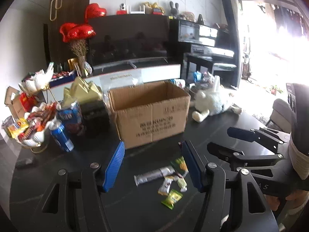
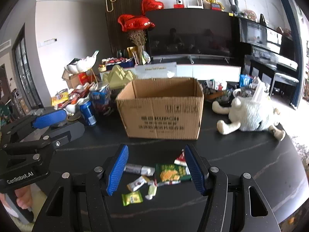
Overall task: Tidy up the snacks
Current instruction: 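Withdraw both grippers from the box back over the table, then move left gripper toward yellow-green packet while right approaches pale green candy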
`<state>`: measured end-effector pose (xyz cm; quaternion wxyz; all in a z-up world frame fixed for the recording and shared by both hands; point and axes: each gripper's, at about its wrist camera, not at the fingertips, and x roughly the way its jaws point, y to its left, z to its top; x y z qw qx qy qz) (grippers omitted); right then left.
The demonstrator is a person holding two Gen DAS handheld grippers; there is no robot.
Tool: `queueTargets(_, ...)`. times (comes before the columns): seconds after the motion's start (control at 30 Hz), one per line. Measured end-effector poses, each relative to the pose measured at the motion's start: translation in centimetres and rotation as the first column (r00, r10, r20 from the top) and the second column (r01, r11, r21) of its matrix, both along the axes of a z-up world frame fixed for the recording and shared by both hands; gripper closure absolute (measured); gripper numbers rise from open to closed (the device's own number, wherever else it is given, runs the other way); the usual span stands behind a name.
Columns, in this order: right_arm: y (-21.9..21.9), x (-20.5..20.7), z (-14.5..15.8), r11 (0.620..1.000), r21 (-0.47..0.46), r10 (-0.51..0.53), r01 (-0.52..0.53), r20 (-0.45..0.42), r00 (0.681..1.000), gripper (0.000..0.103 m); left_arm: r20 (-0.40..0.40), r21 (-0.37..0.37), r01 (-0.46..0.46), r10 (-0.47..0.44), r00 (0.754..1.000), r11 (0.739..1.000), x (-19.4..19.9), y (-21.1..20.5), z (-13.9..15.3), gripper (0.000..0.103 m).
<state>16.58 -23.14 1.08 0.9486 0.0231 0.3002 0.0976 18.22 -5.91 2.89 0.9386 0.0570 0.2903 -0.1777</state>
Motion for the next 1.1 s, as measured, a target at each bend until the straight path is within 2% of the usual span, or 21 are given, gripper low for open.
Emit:
queueTargets(0.53, 0.8, -1.4, -5.8, 0.999, -0.033, 0.035, -0.039, -0.093, 0.995, 0.042, -0.145, -0.001, 0.053, -0.053, 0.988, 0.999, -1.2, -0.1, -7.3, 0.043)
queueTargets(0.67, 0.7, -1.1, -7.1, 0.999, -0.018, 0.041, -0.043, -0.125, 0.991, 0.046, -0.161, 0.016, 0.075, -0.072, 0.984, 0.997, -1.2, -0.4, -8.7, 0.043)
queueTargets(1.1, 1.0, -0.1, -10.7, 0.998, -0.004, 0.06, -0.062, -0.207, 0.977, 0.055, -0.289, -0.02, 0.142, -0.141, 0.947, 0.99, 0.0, -1.1, -13.5, 0.053)
